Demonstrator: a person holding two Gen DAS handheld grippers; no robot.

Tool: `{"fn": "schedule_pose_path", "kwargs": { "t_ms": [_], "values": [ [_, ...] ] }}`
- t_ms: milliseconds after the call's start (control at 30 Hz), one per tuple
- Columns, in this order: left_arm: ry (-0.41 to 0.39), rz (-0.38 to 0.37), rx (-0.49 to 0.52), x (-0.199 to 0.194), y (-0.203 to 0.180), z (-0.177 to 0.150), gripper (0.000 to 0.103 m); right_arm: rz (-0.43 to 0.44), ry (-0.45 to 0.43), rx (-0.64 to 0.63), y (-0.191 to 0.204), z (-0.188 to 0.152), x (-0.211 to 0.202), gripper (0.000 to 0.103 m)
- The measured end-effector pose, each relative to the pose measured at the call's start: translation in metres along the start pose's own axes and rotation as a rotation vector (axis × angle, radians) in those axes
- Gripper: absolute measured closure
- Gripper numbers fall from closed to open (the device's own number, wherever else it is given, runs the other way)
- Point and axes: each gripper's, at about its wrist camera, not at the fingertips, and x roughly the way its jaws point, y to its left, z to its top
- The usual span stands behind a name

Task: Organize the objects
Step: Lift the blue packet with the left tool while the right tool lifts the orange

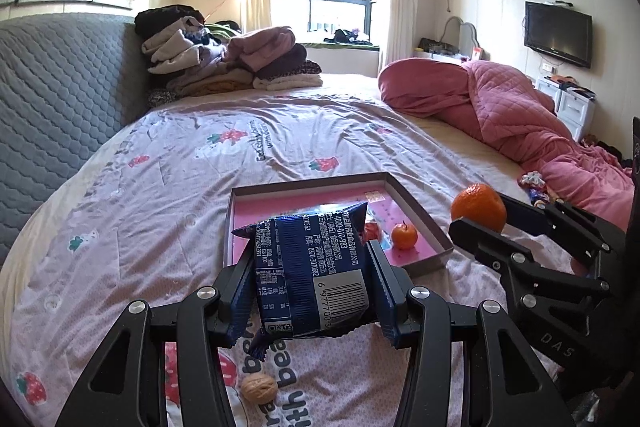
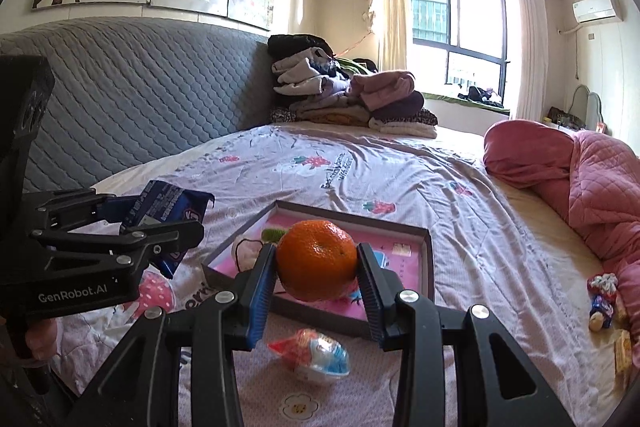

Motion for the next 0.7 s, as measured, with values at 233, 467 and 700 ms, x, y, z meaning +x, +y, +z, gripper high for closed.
{"fn": "schedule_pose_path", "kwargs": {
  "t_ms": [233,467,700],
  "values": [
    [0.000,0.000,0.008,0.005,0.001,0.009,0.051,-0.004,-0.024,-0.011,-0.005,0.013,0.002,0.063],
    [-0.010,0.004,0.005,0.009,0.005,0.023,0.051,-0.014,-0.047,-0.029,-0.008,0.024,0.003,0.063],
    [-0.025,0.010,-0.001,0.010,0.007,0.037,0.051,-0.018,-0.050,-0.024,-0.016,0.028,0.007,0.063]
  ]
}}
